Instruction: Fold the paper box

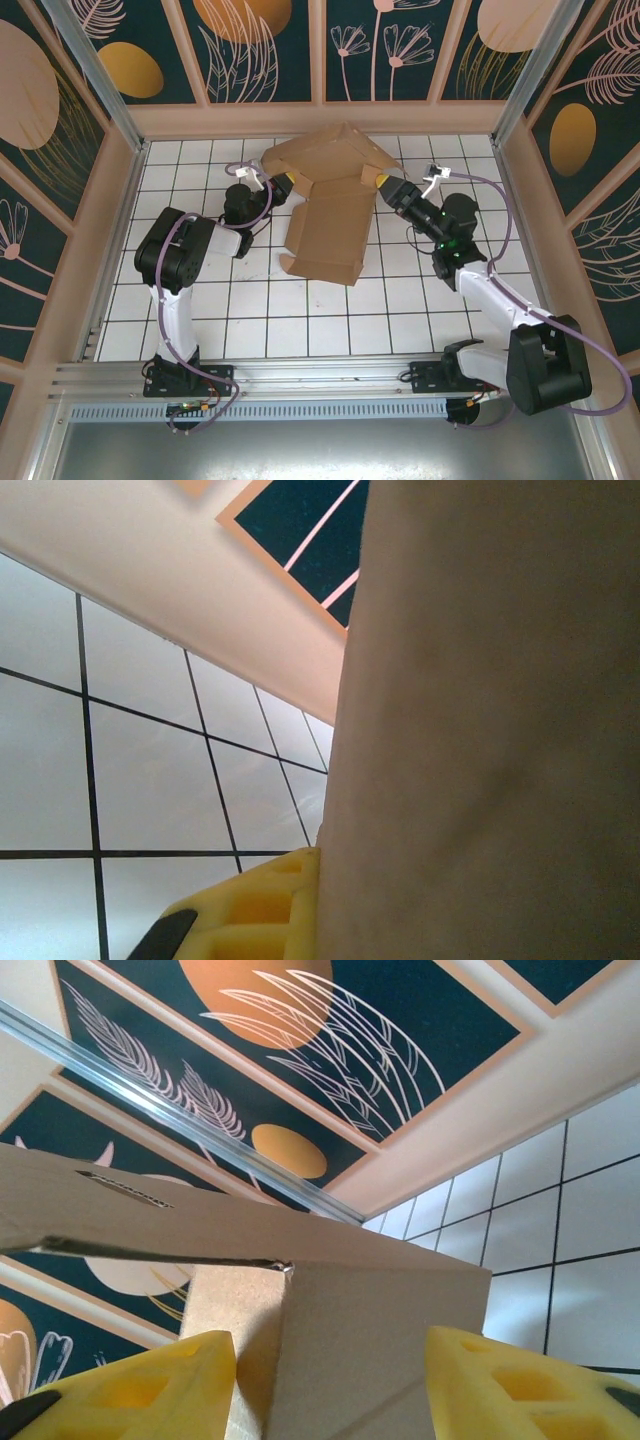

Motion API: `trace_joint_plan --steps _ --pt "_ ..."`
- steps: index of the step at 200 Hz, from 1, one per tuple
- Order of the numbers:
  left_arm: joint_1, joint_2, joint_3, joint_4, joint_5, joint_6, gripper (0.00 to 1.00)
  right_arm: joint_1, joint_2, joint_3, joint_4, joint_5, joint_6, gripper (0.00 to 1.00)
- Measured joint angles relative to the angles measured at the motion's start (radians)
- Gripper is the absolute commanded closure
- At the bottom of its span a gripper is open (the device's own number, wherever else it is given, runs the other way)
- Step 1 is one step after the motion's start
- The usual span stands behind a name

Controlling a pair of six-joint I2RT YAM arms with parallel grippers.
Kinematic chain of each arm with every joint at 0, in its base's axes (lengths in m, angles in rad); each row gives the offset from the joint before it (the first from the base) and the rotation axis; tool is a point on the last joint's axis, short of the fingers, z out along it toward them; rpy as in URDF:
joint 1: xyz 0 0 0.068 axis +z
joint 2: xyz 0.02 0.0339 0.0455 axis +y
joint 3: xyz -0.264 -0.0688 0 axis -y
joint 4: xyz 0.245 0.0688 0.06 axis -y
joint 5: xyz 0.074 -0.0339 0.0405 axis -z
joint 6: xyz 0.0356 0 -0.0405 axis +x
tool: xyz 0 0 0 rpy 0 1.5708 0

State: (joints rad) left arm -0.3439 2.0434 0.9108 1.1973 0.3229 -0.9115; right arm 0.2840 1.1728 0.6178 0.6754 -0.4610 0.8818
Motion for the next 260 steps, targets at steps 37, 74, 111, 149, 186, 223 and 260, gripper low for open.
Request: trace_joint_plan --steps 37,74,111,149,186,223,260 --pt "0.000 0.000 0.000 -0.002 -0.008 0.008 1.00 0.019 0.003 0.058 -0.128 0.042 -0.053 0.70" --pt "0.000 0.004 0.000 -0.005 -0.021 0.013 1.00 0.024 0.003 0.078 -0.200 0.068 -0.092 0.97" --pt "0.001 0.004 0.000 -0.023 -0.035 0.034 1.00 0.024 -0.002 0.079 -0.248 0.087 -0.112 0.96" --pt "-0.004 0.003 0.000 -0.047 -0.042 0.058 1.00 0.024 -0.019 0.079 -0.277 0.091 -0.129 1.00" --pt "-0.004 0.003 0.000 -0.049 -0.043 0.053 1.00 0.024 -0.028 0.085 -0.312 0.090 -0.158 0.71" --pt "-0.005 0.002 0.000 -0.054 -0.061 0.031 1.00 0.019 -0.134 0.111 -0.453 0.158 -0.283 0.27" --pt "-0.005 -0.021 0.010 -0.110 -0.126 0.035 1.00 0.015 -0.222 0.260 -0.594 0.254 -0.423 0.28"
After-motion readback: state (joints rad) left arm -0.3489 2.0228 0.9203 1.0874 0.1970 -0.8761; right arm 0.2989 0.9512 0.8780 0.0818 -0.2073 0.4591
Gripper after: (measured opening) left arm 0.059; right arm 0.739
